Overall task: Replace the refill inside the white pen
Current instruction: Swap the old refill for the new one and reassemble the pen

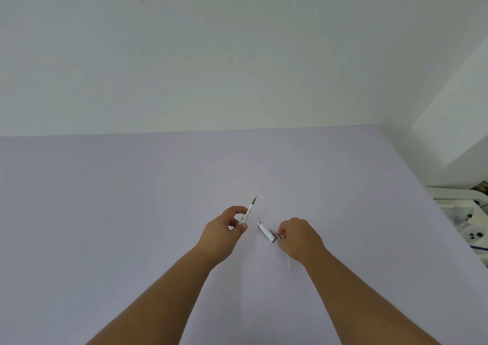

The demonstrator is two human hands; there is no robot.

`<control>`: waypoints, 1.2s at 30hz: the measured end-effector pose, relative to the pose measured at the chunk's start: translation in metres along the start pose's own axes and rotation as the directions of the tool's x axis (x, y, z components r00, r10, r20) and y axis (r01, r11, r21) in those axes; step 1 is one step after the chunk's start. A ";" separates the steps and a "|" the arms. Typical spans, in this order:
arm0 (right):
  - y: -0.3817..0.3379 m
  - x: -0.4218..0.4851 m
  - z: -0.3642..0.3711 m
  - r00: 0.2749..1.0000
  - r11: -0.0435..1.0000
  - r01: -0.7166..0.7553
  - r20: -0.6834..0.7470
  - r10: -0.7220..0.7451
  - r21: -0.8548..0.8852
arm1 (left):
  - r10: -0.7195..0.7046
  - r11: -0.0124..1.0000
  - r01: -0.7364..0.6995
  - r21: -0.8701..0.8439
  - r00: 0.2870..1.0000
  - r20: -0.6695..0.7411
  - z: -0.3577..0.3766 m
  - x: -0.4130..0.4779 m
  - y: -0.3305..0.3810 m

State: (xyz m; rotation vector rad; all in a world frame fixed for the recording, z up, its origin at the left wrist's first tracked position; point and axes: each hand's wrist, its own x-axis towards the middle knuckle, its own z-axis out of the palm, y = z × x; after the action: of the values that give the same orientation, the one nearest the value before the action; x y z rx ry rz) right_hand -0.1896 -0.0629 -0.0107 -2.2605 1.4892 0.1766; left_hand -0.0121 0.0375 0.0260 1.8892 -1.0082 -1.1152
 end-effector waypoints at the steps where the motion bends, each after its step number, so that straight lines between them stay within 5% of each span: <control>1: -0.001 -0.001 0.001 1.000 0.999 0.008 -0.009 -0.008 -0.032 | -0.004 1.000 0.004 0.000 1.000 0.001 0.000 0.000 -0.001; 7: -0.004 -0.002 0.007 0.999 0.996 -0.013 -0.053 0.008 -0.091 | -0.021 1.000 0.021 -0.005 1.000 0.008 -0.001 -0.002 -0.003; 11: -0.006 -0.004 0.005 0.982 0.967 -0.145 -0.090 0.167 0.209 | -0.023 1.000 0.023 -0.012 1.000 0.012 -0.002 -0.004 -0.002; 13: -0.008 -0.003 -0.001 0.958 0.832 -0.186 -0.094 0.273 0.523 | -0.023 1.000 0.023 0.001 1.000 0.011 -0.003 -0.005 -0.001; 16: -0.017 -0.002 -0.019 0.951 0.467 -0.147 -0.005 0.309 0.872 | -0.016 1.000 0.016 0.027 1.000 0.016 -0.004 -0.007 0.000; 18: -0.026 -0.003 -0.032 0.965 0.252 -0.109 0.041 0.261 0.962 | -0.007 0.999 0.007 0.040 1.000 0.013 -0.005 -0.009 0.003; 21: -0.040 -0.007 -0.047 0.983 0.105 -0.051 0.031 0.181 0.993 | 0.002 0.997 -0.002 0.071 1.000 0.005 -0.005 -0.011 0.008; 36: -0.057 -0.025 -0.055 0.994 0.299 0.026 -0.058 0.097 0.954 | 0.061 0.992 -0.060 0.114 0.998 -0.011 -0.007 -0.018 0.019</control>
State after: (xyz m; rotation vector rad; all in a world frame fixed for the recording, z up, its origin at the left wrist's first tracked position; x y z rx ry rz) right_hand -0.1551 -0.0451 0.0627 -1.1950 1.1432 -0.6979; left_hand -0.0167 0.0464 0.0515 1.9395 -1.1346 -1.0274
